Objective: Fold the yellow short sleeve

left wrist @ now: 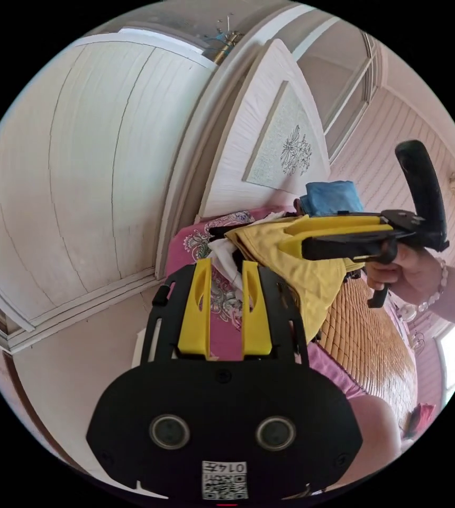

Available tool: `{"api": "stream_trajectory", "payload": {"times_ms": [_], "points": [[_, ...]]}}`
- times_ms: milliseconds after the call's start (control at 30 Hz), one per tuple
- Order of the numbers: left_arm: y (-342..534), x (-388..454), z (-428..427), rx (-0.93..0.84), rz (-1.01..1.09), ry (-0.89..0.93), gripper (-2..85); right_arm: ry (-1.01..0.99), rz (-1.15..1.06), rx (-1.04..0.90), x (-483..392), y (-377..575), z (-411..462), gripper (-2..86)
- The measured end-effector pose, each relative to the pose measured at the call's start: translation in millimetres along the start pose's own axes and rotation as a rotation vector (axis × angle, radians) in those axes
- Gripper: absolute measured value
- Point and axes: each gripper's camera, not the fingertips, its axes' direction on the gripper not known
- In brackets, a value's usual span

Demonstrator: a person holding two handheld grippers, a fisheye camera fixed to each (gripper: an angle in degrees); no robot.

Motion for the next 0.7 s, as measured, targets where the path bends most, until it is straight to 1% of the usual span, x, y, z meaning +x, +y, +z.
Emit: {"api": "stream_trajectory", "payload": {"times_ms": [67,100,167,200,267,333,433,500,567,633,700], "points": [[-11.2,-3.6,2.9,0.018,-0.005,-0.010,8.6,0.058,-0.006,-0.028,0.2,-8.1,28.8,11.4],[-20.0,-7.2,6.8,0.026,-0.023,0.011,8.5,0.077,-0.009,-0.047,1.4,-8.7,36.1,11.1],[-35.0,-9.0,17.2,0.004,-0.035,0.066,8.4,0.155,-0.018,-0.173,11.4,-3.6,64.0,8.8],[-45.4,-6.3,25.5,-0.023,-0.026,0.099,8.4,0.154,-0.031,-0.180,13.9,-0.7,65.7,7.9],[-60.2,4.7,35.1,-0.053,0.035,0.128,8.6,0.090,-0.032,-0.100,27.0,16.2,53.0,4.6],[-74.2,18.2,41.5,-0.060,0.114,0.117,8.8,0.052,-0.006,-0.060,40.3,31.0,40.3,2.2],[-97.9,37.6,57.4,-0.094,0.192,0.098,9.2,-0.037,0.048,0.009,65.4,60.9,16.6,1.0],[-112.3,54.7,83.5,-0.228,0.239,0.078,8.4,-0.080,0.111,0.034,81.6,83.2,0.6,0.7],[-114.3,71.7,95.5,-0.278,0.314,0.031,7.2,-0.155,0.200,0.093,101.2,125.0,-28.2,0.7],[-114.8,84.8,98.3,-0.283,0.352,-0.017,6.2,-0.200,0.276,0.157,113.9,167.4,-54.2,0.7],[-119.7,95.2,97.2,-0.332,0.352,-0.022,1.8,-0.217,0.367,0.204,124.7,216.9,-80.9,0.7]]}}
